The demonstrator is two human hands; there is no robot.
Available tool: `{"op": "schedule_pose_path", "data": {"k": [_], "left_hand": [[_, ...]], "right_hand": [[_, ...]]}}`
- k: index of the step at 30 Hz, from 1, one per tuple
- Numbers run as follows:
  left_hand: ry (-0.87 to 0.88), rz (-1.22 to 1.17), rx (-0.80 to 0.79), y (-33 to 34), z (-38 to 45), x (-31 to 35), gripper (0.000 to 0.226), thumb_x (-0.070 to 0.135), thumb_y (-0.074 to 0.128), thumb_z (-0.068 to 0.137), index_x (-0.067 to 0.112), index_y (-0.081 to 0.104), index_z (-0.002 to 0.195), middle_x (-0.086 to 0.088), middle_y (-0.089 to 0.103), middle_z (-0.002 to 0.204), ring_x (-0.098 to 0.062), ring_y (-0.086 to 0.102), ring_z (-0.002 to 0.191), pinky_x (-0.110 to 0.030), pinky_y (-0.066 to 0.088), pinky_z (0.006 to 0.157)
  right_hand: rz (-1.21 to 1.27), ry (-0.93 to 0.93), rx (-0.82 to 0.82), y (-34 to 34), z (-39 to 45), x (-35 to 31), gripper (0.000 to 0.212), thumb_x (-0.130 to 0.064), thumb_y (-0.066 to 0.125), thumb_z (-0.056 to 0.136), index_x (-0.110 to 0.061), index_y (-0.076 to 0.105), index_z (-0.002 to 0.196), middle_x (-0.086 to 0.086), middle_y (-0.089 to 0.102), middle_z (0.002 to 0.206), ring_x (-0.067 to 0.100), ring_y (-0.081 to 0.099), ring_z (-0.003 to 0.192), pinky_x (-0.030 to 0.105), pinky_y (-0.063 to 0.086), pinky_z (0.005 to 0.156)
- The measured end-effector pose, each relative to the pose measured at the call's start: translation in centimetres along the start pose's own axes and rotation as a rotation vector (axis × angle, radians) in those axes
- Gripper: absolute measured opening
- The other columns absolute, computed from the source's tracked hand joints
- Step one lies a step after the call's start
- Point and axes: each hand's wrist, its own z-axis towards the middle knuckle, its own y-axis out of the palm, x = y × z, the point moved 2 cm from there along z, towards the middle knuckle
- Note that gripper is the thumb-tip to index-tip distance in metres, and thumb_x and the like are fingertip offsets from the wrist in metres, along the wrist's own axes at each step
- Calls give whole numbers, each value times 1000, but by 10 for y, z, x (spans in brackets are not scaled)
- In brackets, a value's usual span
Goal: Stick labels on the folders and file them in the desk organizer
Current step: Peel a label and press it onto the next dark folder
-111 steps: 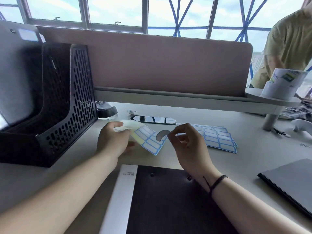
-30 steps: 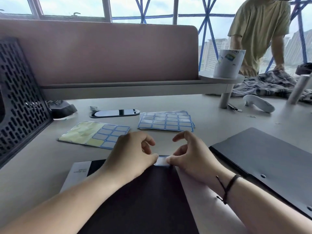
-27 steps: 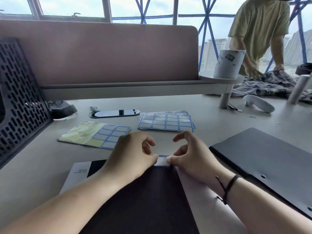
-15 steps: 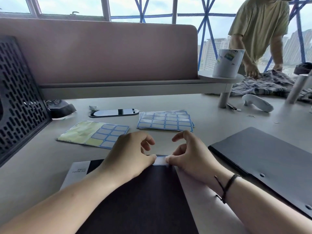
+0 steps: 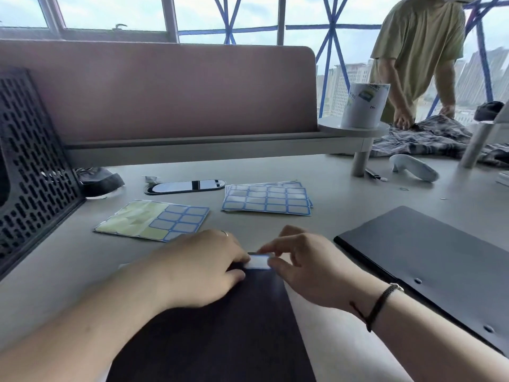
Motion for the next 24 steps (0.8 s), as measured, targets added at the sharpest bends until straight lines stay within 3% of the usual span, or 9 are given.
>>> {"op": "schedule_pose_path", "data": {"k": [3,9,13,17,21,24], "left_hand": [[22,99,-42,-3,-7,8,35,52,40,97,40,52,128,21,52,128,-13,53,118,-37,45,96],[13,259,-42,10,-18,16,64,63,25,98,27,26,151,14,28,156,-16,34,139,-42,36,110],[-19,246,98,16,-20,20,65,73,12,91,32,40,134,13,45,138,-16,44,127,-39,42,101],[-29,206,118,32,-25,16,89,80,-4,81,35,15,155,13,25,157,-15,28,142,-37,27,116],[-45,143,152,26,-28,18,91,80,0,78,35,14,155,13,20,161,-11,21,147,-32,23,118],[-41,172,181,23,-30,18,92,79,-1,74,37,24,152,10,26,161,-12,30,145,-34,35,110]], "right_hand": [[-182,-70,-138,1,-8,-13,35,-50,41,100,-54,45,135,-13,44,101,12,52,91,32,42,77],[-371,-75,-224,-4,-13,-19,51,-60,31,99,-39,39,145,-2,44,119,21,48,116,33,38,87],[-439,-34,-279,-13,-15,-16,53,-65,30,97,-40,44,143,-3,44,118,21,47,117,36,41,89],[-478,-15,-225,-17,-16,-14,50,-67,31,96,-31,60,114,-5,47,110,20,49,109,37,42,84],[-439,-54,-119,-14,-17,-18,55,-68,32,95,-34,49,134,-8,49,117,17,52,112,36,44,85],[-387,-116,-155,-12,-19,-24,52,-67,32,96,-41,44,139,-10,46,115,15,49,111,34,41,84]]}}
